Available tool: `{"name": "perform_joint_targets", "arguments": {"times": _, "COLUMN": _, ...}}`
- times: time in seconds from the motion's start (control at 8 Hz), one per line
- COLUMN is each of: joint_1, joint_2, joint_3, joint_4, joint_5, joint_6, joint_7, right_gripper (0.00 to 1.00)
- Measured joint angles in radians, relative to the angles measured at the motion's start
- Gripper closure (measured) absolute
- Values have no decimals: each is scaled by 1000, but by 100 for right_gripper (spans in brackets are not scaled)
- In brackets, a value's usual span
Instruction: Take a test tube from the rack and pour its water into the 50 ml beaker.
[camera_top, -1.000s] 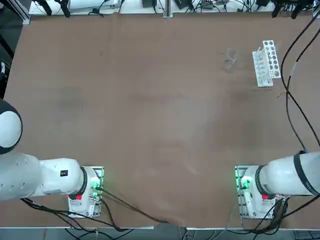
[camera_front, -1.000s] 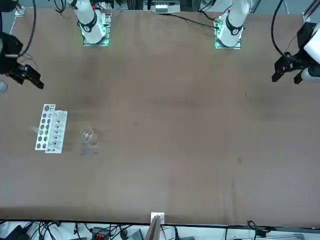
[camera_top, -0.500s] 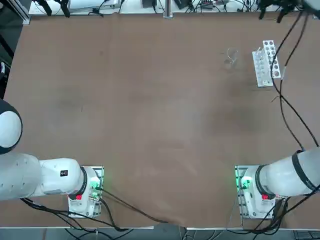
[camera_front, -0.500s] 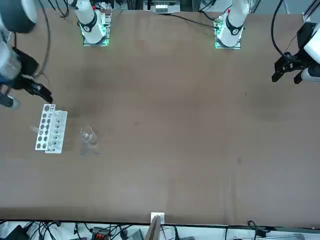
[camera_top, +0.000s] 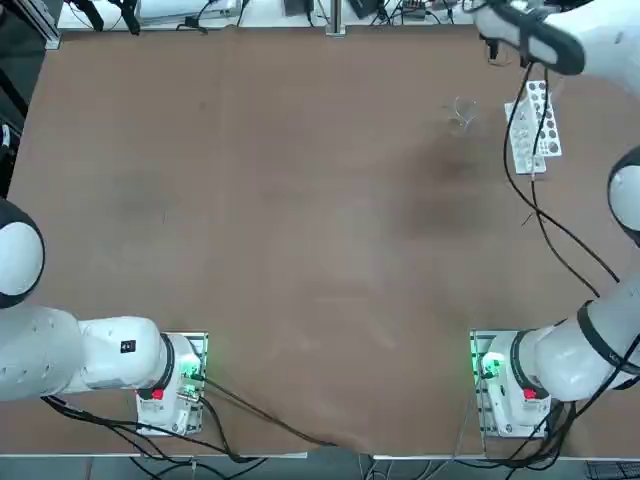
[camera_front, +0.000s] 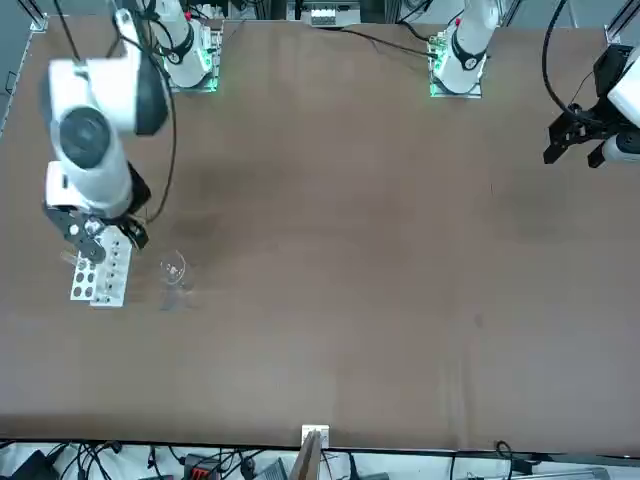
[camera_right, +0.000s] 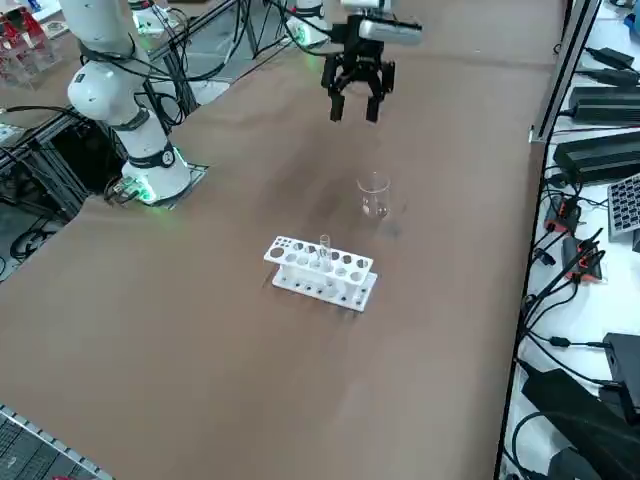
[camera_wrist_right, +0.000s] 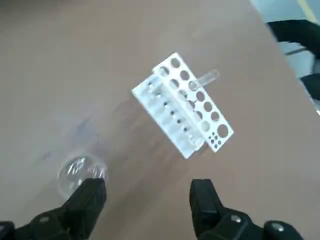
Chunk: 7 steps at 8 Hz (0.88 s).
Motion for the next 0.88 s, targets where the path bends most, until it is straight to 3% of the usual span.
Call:
{"name": "perform_joint_targets", "arguments": {"times": 0.5, "joint_1": 2, "joint_2": 163, "joint_3": -7, "joint_4": -34, "joint_5": -388, "joint_6": -9, "joint_7": 579, "right_gripper": 4}}
{"name": "perform_joint_targets", "arguments": {"times": 0.88, "joint_1": -3, "joint_2": 302, "joint_3": -14, "joint_4": -41, "joint_5": -602, "joint_6": -115, "joint_7": 949, "right_gripper": 7}}
